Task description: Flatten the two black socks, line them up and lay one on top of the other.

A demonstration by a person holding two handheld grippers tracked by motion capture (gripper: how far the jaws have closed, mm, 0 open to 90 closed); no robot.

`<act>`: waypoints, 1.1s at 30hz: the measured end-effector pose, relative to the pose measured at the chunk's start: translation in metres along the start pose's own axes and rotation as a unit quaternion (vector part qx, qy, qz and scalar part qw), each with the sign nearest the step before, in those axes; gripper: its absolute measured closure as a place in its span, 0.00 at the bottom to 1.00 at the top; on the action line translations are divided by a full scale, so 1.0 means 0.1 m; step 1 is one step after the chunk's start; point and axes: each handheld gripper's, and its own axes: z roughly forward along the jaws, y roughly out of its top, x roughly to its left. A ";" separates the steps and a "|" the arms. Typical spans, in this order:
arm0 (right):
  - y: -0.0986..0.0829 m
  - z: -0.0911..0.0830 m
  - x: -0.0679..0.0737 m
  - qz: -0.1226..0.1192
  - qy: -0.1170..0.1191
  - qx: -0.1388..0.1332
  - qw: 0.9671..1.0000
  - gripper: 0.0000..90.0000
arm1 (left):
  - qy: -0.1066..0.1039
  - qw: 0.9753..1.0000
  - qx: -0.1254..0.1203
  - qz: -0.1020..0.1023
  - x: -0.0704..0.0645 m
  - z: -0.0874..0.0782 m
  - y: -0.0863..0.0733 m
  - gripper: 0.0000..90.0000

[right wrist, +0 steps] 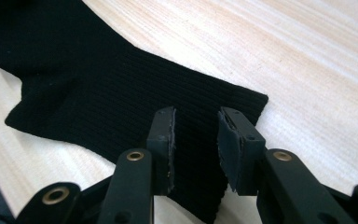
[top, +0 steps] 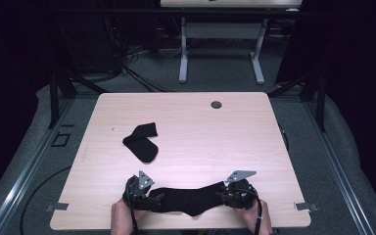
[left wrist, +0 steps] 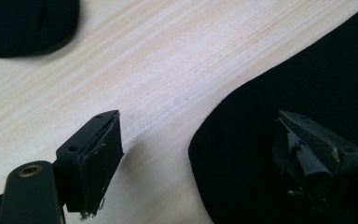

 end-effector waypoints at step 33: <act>-0.38 -0.20 -0.88 0.065 -0.134 -0.056 0.987 0.00 | -0.007 0.995 -0.036 -0.092 1.47 -0.13 0.75 0.05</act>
